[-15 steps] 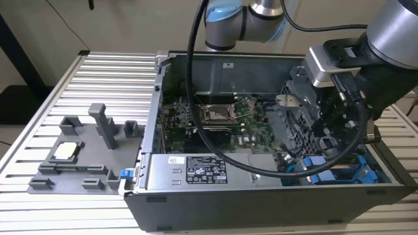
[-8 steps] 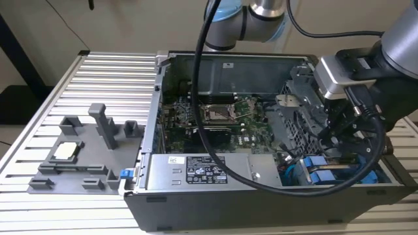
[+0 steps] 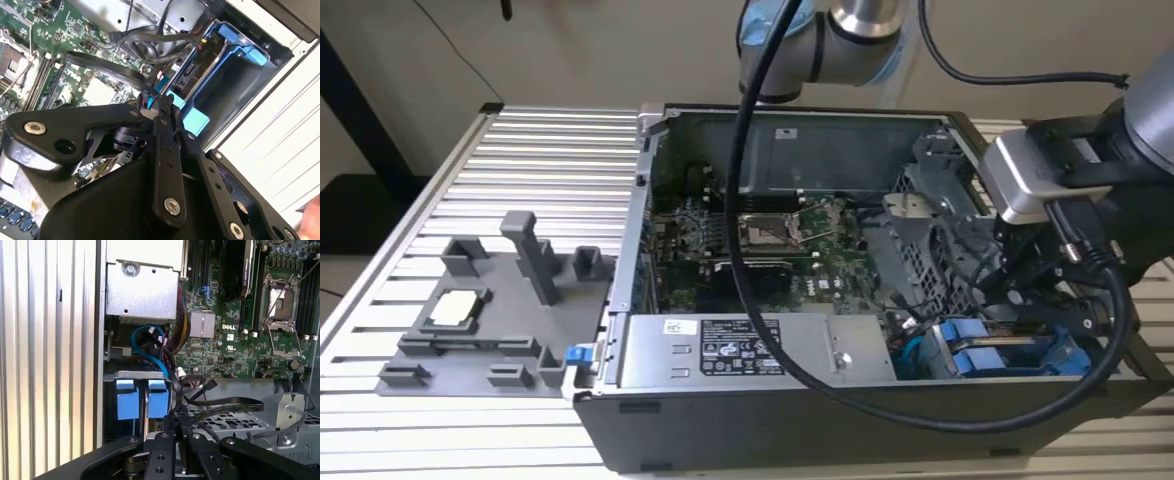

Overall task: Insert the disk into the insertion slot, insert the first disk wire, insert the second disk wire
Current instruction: 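Insert the second disk wire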

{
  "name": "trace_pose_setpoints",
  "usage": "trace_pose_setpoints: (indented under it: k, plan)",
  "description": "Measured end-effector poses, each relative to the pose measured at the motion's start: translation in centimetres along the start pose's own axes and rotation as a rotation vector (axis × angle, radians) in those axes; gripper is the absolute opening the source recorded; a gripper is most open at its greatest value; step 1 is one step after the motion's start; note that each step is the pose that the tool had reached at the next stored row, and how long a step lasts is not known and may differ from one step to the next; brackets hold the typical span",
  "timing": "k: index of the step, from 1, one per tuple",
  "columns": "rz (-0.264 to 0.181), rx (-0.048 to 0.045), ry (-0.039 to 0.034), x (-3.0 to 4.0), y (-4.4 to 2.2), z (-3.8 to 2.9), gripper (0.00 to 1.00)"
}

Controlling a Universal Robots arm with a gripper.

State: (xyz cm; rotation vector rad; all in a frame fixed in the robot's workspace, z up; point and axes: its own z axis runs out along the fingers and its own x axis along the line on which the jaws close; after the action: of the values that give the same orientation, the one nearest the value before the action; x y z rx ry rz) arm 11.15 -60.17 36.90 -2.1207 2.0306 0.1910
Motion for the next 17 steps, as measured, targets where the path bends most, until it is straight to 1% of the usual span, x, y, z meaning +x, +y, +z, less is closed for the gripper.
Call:
trace_pose_setpoints:
  k: [2, 3, 4, 6, 8, 14, 17]
  plan:
    - [0.001, 0.0008, -0.0147, 0.17, -0.30, 0.06, 0.16]
    - [0.001, 0.0008, -0.0177, 0.23, -0.48, 0.11, 0.16]
    - [0.001, 0.0006, -0.0190, 0.28, -0.66, 0.16, 0.16]
    - [0.002, 0.0000, -0.0197, 0.43, -0.90, 0.25, 0.16]
    - [0.005, 0.0005, -0.0198, 0.54, -1.00, 0.36, 0.16]
    - [0.025, 0.0055, -0.0183, 0.79, -1.25, 0.77, 0.16]
    - [0.028, 0.0054, -0.0180, 0.86, -1.69, 0.93, 0.16]
